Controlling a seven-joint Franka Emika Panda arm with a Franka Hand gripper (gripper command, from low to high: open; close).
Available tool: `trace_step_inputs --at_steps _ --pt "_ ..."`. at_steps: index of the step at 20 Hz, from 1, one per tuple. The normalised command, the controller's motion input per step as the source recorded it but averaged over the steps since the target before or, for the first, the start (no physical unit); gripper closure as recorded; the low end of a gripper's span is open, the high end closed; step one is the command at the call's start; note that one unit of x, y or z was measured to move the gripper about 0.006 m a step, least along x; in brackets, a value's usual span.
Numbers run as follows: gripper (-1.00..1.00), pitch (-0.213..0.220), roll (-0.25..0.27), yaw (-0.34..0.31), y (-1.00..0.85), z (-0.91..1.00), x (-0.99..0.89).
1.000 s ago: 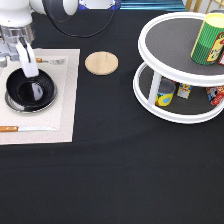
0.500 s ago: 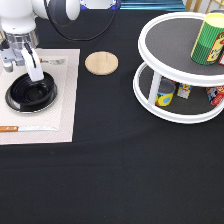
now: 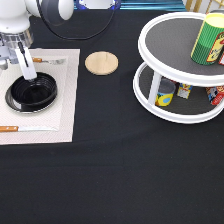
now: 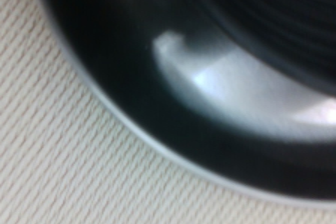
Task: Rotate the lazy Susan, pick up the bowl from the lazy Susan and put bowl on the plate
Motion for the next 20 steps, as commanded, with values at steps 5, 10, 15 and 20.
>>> trace_step_inputs --at_steps 5,10,15,20 --pt "-1.0 0.062 -0.139 0.001 0.33 1.0 0.17" --pt "-1.0 0.067 -0.162 0.026 0.46 1.0 0.2" --pt "-1.0 0.131 -0.08 -0.006 0.33 0.53 0.2" --pt "-1.0 0.0 0.0 0.0 0.0 0.0 0.0"
